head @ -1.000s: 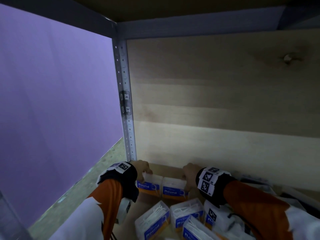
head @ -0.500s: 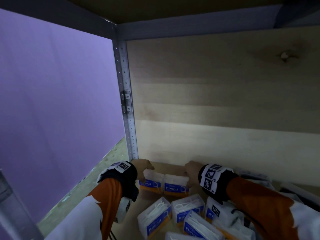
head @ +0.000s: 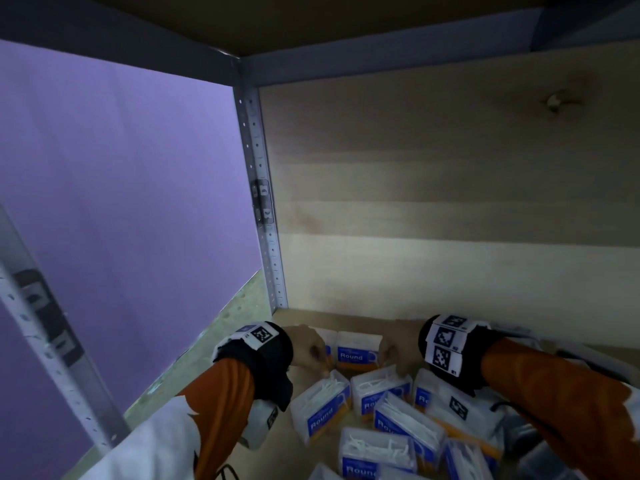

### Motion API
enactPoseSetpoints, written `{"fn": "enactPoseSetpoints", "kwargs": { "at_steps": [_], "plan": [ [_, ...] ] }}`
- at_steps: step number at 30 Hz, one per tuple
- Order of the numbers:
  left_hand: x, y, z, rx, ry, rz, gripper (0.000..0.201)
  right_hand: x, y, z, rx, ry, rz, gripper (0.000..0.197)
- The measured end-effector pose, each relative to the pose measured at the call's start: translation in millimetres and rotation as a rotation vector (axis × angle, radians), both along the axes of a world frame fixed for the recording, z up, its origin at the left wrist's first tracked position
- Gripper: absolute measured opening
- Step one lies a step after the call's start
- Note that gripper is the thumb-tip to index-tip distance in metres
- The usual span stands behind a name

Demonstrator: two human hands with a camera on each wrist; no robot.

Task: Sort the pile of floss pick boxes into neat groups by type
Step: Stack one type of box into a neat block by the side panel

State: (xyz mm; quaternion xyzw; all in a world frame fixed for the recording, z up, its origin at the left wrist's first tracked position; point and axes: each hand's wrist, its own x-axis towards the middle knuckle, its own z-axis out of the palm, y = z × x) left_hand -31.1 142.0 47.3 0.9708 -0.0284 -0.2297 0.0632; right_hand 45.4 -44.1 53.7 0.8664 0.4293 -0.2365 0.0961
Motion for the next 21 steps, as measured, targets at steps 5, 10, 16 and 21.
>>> {"fn": "enactPoseSetpoints", "kwargs": {
  "at_steps": [5,10,16,21],
  "plan": [
    [-10.1,-19.6,-7.3,0.035,0.1,0.017,0.054,-9.2,-2.4,-5.7,-0.073,-0.059,0.061,0.057],
    [-18.4,-25.9,-11.2,0.081,0.028,-0.015,0.051,-15.3,-1.6,-8.2,-0.073,-0.069,0.072,0.058],
    [-23.9,-17.0,-8.3,0.142,-0.004,-0.068,0.057,-16.1,-2.9,-8.1,-0.021,-0.086,0.043,0.053],
    [-20.4,-2.7,-5.5,0.258,-0.054,-0.094,0.06,-14.4,-3.0,-11.4,0.069,-0.198,-0.083,0.048]
  ]
}}
